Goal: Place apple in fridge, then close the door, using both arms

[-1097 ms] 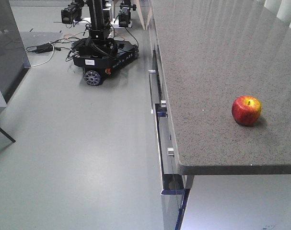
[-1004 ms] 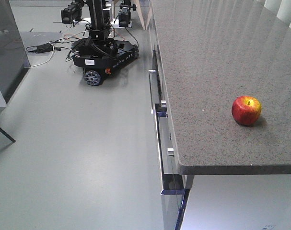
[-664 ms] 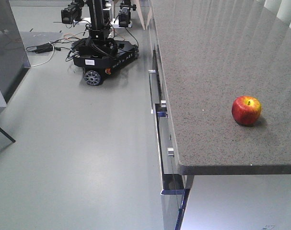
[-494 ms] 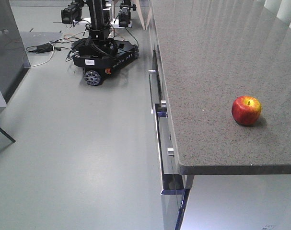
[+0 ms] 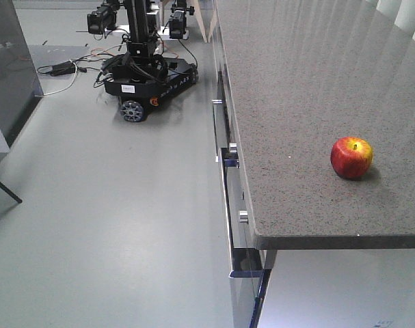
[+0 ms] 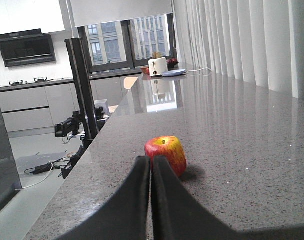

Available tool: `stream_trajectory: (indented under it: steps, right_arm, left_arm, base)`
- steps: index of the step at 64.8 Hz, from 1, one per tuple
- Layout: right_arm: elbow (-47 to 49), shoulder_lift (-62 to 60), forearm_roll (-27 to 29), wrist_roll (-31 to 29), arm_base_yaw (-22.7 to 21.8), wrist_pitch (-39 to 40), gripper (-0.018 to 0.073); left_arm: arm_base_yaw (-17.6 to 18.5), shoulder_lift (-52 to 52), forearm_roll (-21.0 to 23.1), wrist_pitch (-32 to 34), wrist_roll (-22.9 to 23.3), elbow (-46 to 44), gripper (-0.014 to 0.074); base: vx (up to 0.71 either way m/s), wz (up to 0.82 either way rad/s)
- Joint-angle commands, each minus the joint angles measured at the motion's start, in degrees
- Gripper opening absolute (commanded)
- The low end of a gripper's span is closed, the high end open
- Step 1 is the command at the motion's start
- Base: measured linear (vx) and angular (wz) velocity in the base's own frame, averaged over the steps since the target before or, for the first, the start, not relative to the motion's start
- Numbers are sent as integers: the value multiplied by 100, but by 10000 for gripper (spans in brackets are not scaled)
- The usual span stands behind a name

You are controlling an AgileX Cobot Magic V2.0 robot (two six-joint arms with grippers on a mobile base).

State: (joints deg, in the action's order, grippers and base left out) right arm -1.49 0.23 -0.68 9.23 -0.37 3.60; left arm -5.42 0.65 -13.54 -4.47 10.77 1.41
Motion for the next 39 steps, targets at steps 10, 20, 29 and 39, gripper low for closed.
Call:
stream_trajectory:
  steps: [10,20,29,39]
  right_arm:
    - [-6,65,149,108,-25,622,-2]
    - [236,65,531,487,-10,622,-2]
    - [1368,177,502,367,-10,-554,-2]
    - [2885,855,556,-273,-10,-2026,7]
  left_arm:
    - [32,90,46,397,55,164,-6]
    - [32,90,46,397,55,164,-6]
    - [32,90,46,397,55,164,-6]
    - [32,90,46,397,55,164,-6]
  base:
    - [0,0]
    - [0,0]
    - [0,0]
    - [0,0]
